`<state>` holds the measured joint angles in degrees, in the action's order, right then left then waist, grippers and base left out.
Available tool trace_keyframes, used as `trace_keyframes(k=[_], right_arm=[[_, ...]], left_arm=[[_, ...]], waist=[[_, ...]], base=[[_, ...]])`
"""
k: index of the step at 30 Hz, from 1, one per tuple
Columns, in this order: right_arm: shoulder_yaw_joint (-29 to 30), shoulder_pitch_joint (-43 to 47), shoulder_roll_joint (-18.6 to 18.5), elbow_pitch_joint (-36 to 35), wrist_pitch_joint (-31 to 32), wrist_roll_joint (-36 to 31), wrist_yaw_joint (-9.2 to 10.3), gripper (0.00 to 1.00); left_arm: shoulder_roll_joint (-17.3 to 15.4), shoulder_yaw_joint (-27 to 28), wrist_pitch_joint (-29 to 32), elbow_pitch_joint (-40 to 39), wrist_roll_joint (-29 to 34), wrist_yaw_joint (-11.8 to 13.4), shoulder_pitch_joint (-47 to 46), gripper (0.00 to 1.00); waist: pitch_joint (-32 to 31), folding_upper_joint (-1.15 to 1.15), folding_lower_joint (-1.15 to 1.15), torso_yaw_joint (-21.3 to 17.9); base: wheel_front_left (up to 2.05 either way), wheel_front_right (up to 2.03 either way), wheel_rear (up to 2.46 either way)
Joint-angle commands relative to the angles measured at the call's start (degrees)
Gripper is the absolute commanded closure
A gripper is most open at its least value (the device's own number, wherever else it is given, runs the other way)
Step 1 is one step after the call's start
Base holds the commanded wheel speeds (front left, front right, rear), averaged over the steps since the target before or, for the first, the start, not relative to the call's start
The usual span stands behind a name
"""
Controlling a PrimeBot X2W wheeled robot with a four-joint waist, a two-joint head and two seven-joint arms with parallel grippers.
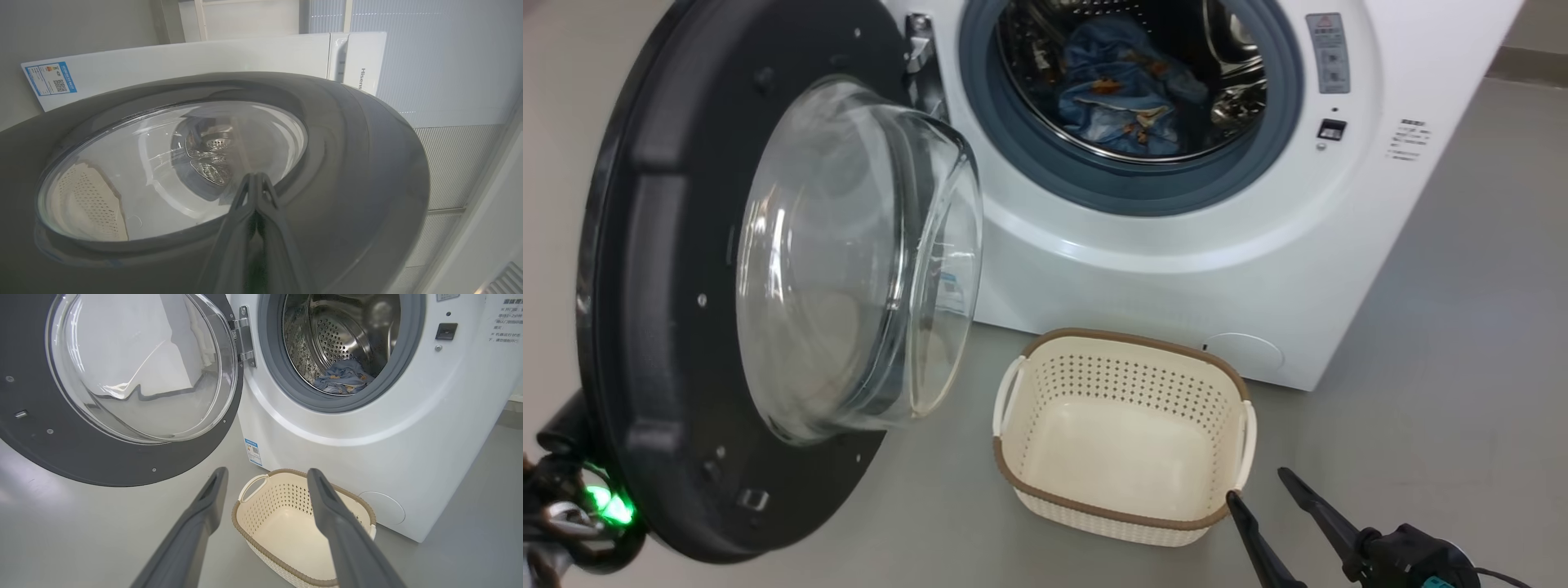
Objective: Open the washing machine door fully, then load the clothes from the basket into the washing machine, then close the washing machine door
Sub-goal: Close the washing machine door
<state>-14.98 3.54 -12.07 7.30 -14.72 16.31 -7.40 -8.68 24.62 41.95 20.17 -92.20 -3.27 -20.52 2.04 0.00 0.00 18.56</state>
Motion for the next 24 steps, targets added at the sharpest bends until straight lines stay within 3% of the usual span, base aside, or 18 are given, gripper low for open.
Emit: trace_keyframes(k=[1,11,24], right_arm=[[-0.6,-0.2,-0.2,-1.4,-0.3,-0.3,-0.09,0.0],[-0.4,0.3,0.5,-1.5,-0.3,-0.4,-0.09,0.0],[-0.1,0.3,1.1,-1.3,-0.3,-0.4,-0.09,0.0]], left_arm=[[-0.7,0.6,1.2,-3.8,-1.2,0.4,0.3,1.0],[4.8,-3.8,-0.1,-17.5,-1.5,2.9,6.6,1.0],[5.8,-14.5,-6.2,-24.8,-5.0,3.8,9.1,1.0]], waist=[[-0.3,0.0,0.0,-1.2],[-0.3,0.0,0.0,-3.8],[-0.7,0.0,0.0,-8.7]], base=[[0.0,0.0,0.0],[0.0,0.0,0.0],[0.0,0.0,0.0]])
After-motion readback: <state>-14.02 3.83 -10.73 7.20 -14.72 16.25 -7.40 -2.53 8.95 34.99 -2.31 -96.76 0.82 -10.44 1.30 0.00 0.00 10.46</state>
